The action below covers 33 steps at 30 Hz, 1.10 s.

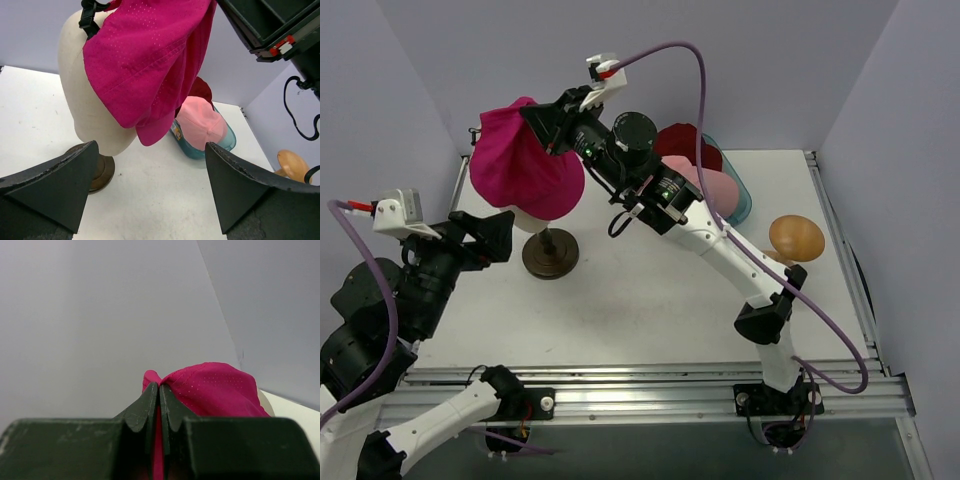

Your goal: Stack the hats

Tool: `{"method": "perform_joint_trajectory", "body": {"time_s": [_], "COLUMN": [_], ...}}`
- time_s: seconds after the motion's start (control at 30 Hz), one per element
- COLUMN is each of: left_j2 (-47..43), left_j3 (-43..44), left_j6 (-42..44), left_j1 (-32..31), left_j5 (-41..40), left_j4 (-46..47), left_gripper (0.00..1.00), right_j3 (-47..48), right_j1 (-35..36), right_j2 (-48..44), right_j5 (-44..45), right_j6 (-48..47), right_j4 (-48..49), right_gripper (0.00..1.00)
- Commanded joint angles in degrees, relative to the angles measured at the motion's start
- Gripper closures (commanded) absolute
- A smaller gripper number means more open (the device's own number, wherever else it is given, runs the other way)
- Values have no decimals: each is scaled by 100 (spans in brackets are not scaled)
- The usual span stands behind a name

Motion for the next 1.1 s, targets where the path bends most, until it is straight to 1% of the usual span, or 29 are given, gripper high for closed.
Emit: {"method": "perform_joint_trajectory", "body": {"time_s": [0.0, 0.07, 0.1, 0.2, 0.37, 0.5, 0.67, 0.83, 0.97, 1.07], "left_j2": [108, 161, 187, 310, 390, 398, 539, 451, 478, 399], "left_j3": [-185, -290, -343, -327, -282, -379, -326, -493, -423, -519], "left_j6": [86, 199, 313, 341, 165, 279, 227, 218, 86, 7], "left_j1": [30, 30, 30, 38, 47, 100, 188, 442, 679, 803], "left_j5": [-70, 34, 200, 307, -70, 61, 88, 114, 228, 421], "left_j4": [365, 514, 768, 928, 805, 1112, 1087, 1113, 823, 954], "left_gripper": [3, 3, 3, 3, 4, 4, 4, 3, 3, 3], "right_j3": [242, 234, 225, 216, 58, 23, -4, -30, -74, -153], "right_j1": [27, 18, 26, 18, 18, 9, -35, -131, -228, -246], "right_j2": [-33, -59, -59, -68, -165, -209, -253, -314, -358, -420], "right_j5": [118, 74, 48, 21, 39, 30, 4, -49, -286, -295], "right_j6": [-7, 20, 37, 37, -33, -59, -16, 81, 222, 222], "right_j4": [552, 543, 543, 499, 543, 552, 561, 552, 569, 613], "right_gripper": [100, 100, 100, 100, 100, 100, 100, 100, 100, 100]}}
